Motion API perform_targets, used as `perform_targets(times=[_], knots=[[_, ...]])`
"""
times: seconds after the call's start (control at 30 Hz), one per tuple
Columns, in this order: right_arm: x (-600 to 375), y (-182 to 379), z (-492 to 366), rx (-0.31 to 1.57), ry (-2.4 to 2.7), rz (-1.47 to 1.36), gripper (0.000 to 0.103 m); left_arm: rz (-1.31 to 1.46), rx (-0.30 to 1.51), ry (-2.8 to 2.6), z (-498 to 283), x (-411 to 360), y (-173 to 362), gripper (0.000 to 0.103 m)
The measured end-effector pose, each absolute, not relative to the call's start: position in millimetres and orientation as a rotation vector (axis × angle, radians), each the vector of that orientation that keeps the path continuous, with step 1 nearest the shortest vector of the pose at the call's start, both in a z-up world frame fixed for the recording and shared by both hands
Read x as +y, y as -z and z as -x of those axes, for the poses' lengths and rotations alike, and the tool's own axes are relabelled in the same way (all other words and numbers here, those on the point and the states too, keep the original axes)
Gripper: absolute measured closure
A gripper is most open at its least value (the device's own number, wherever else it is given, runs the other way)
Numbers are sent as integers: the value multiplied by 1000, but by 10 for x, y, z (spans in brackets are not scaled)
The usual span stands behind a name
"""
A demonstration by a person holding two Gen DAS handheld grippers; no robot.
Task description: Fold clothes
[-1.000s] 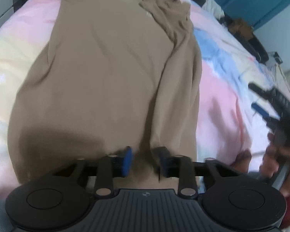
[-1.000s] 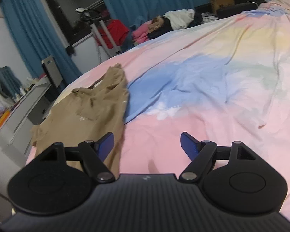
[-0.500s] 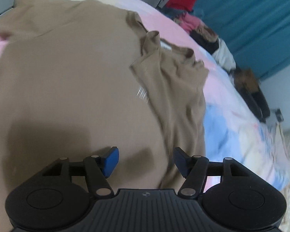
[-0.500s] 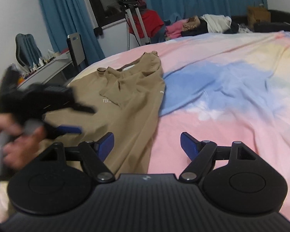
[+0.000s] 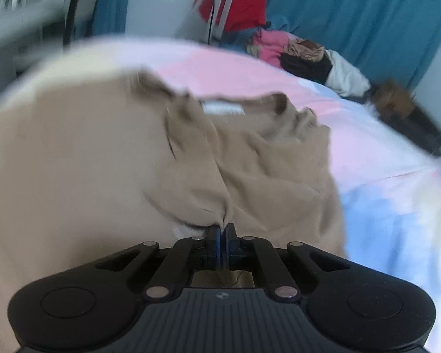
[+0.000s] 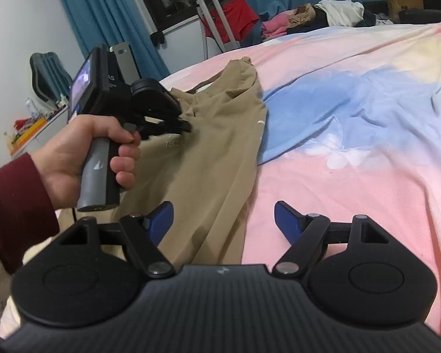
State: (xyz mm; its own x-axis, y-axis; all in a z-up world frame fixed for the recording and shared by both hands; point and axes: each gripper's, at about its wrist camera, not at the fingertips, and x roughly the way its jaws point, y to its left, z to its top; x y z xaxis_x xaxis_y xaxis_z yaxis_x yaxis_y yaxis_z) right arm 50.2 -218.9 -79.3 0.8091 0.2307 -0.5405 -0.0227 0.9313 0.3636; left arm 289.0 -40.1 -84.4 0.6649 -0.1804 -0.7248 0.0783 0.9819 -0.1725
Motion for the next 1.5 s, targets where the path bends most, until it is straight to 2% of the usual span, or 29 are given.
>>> perform_targets(times=[0.1, 0.17, 0.2, 0.3, 0.37, 0.5, 0.77, 0.97, 1.07, 1.1, 1.17, 1.23, 1.5], knots=[[-2216, 816, -524, 619, -131, -370, 26, 82, 817, 111, -2913, -393, 855, 99], [-2234, 831, -539, 620, -126, -382, 26, 101, 825, 116, -2885, -344, 888, 91], [-2243, 839, -546, 621, -124, -388, 26, 111, 829, 119, -2870, -319, 904, 90], [-2259, 837, -550, 614, -121, -394, 26, 120, 856, 142, -2662, -207, 869, 71], [-2274, 821, -538, 603, -118, -396, 26, 154, 896, 171, -2417, -72, 826, 51], [-2334, 775, -503, 586, -113, -425, 26, 248, 995, 244, -1664, 265, 772, 44], [-2425, 583, -277, 536, -108, -469, 26, 309, 1193, 270, -357, 651, 856, 39], [-2431, 497, -34, 536, -104, -475, 26, 248, 1246, 294, -135, 603, 884, 40], [-2421, 476, 84, 543, -102, -470, 26, 216, 1268, 308, -47, 573, 888, 48], [-2410, 466, 115, 542, -103, -466, 26, 205, 1275, 313, -18, 562, 889, 52], [-2379, 443, 167, 537, -107, -449, 26, 183, 1289, 322, 41, 542, 892, 81], [-2329, 427, 194, 535, -107, -420, 26, 168, 1298, 333, 88, 529, 887, 97], [-2258, 401, 209, 531, -109, -373, 26, 191, 1272, 336, 250, 596, 661, 99]])
